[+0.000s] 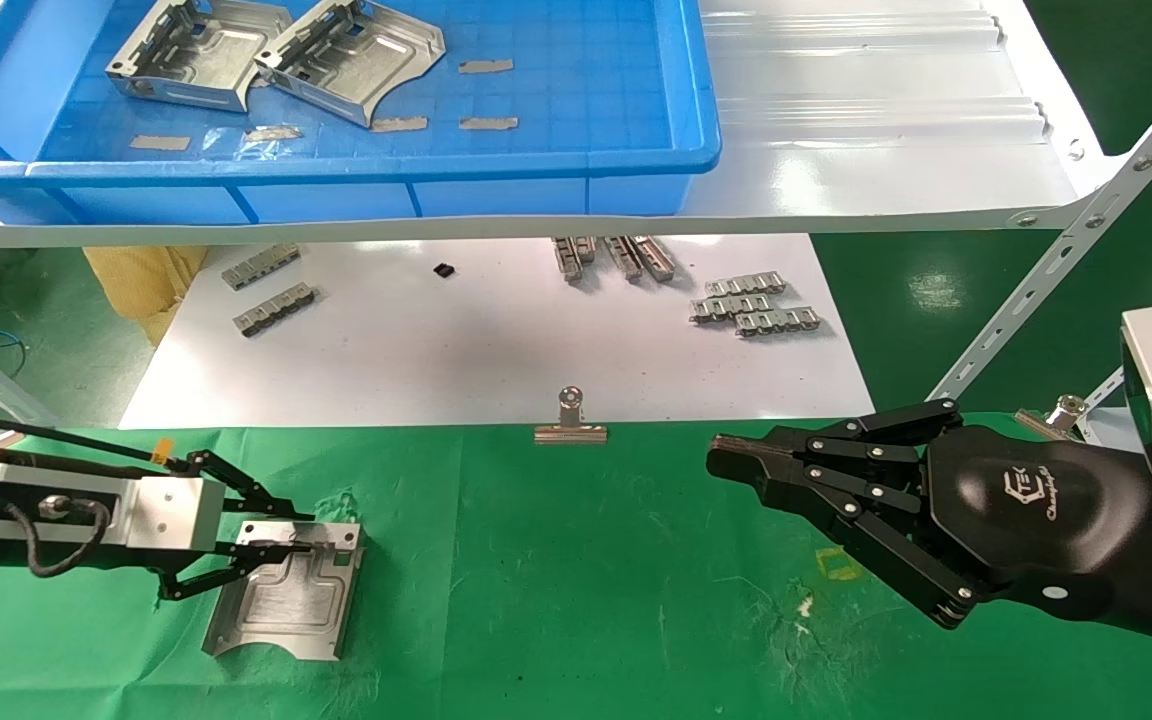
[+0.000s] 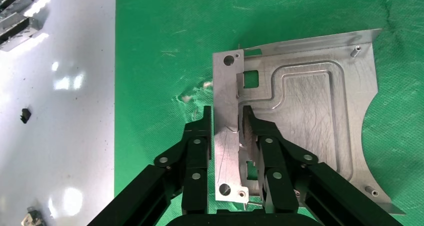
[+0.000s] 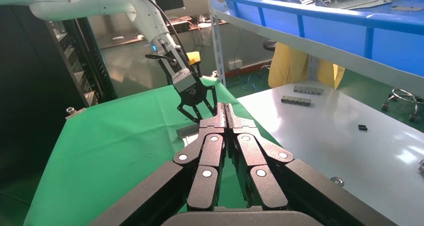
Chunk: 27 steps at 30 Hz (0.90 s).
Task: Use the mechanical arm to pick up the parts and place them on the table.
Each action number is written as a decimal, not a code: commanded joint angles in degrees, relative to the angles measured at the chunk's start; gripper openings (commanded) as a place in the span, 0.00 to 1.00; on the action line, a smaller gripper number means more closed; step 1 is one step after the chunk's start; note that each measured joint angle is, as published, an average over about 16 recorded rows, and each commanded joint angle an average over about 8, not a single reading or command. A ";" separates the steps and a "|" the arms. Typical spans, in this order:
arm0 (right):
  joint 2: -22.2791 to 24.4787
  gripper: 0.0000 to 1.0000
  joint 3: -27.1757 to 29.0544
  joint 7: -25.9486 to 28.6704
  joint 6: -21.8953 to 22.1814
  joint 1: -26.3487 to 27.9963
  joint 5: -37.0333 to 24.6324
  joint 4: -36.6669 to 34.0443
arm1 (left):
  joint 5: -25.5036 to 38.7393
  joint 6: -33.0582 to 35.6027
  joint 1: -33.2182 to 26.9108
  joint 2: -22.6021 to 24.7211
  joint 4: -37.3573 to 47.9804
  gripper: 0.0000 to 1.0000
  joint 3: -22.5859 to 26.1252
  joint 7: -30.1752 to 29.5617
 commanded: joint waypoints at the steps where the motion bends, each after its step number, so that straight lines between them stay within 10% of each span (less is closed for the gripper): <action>1: 0.00 0.00 0.00 0.00 0.00 0.00 0.00 0.00 | 0.10 -0.04 0.01 -0.13 -0.30 1.00 0.05 -0.16; 20: 0.00 0.00 0.00 0.00 0.00 0.00 0.00 0.00 | -11.27 9.51 0.23 -5.19 -7.56 1.00 -4.93 -9.79; 27: 0.00 0.82 0.00 0.00 0.00 0.00 0.00 0.00 | -12.34 9.04 3.89 -5.27 -10.81 1.00 -9.34 -13.42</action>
